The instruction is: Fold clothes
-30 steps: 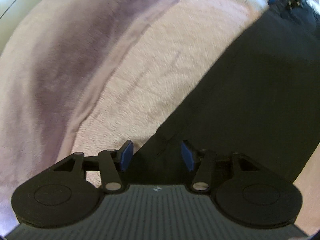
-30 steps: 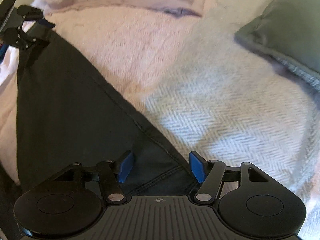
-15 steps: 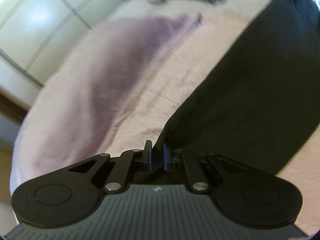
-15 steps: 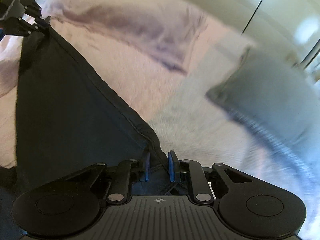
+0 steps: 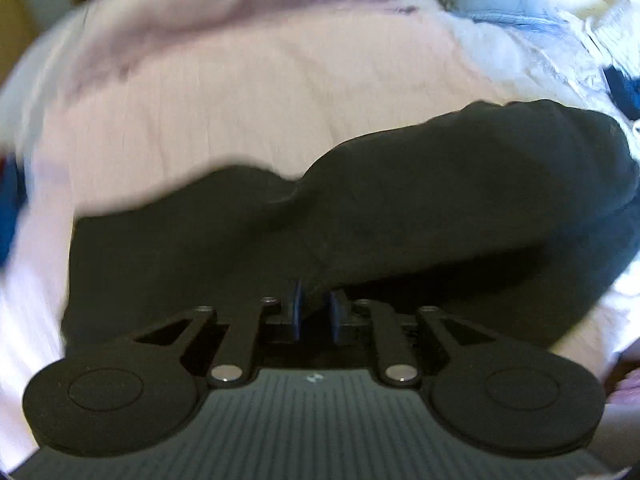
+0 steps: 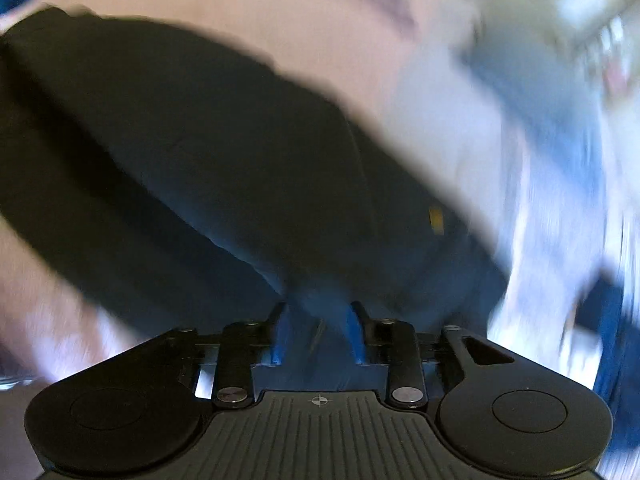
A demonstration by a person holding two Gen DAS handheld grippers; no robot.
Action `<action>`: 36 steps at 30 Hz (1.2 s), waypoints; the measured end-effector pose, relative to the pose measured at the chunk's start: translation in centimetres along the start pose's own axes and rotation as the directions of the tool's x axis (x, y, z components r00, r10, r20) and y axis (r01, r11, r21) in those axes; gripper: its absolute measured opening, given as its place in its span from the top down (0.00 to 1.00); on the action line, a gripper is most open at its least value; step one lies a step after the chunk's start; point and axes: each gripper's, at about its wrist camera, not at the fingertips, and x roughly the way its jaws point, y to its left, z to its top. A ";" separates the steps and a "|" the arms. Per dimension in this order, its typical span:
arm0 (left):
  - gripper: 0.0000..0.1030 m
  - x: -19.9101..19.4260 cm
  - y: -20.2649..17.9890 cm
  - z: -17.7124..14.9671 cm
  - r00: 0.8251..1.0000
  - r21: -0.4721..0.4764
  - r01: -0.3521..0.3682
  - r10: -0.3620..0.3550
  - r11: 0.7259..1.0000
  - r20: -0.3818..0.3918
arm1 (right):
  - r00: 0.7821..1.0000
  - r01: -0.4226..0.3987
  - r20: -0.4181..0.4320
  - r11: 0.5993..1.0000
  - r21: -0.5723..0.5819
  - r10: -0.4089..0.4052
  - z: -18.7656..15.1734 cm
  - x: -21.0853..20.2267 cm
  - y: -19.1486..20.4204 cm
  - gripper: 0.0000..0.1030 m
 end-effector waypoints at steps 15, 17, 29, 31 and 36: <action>0.70 0.2 15.5 -5.5 0.963 -0.873 -0.006 0.238 0.488 0.126 | 0.925 -0.377 0.370 0.098 0.921 0.084 -7.1 4.1 -11.7 0.52; 0.69 0.9 15.8 -5.3 0.959 -0.887 0.002 0.249 0.461 0.132 | 0.924 -0.383 0.380 0.057 0.922 0.052 -7.6 4.6 -12.3 0.52; 0.78 3.2 16.5 -5.2 0.940 -0.929 0.053 0.294 0.366 0.170 | 0.898 -0.438 0.440 -0.087 0.895 0.014 -10.8 7.2 -15.8 0.52; 0.78 3.4 16.3 -5.0 0.942 -0.920 0.028 0.297 0.390 0.154 | 0.908 -0.417 0.419 -0.045 0.908 0.027 -10.6 7.2 -15.9 0.62; 0.99 1.3 16.0 -3.9 0.925 -0.876 0.044 0.312 0.481 0.218 | 0.935 -0.354 0.354 0.128 0.927 0.018 -9.4 4.0 -16.3 0.92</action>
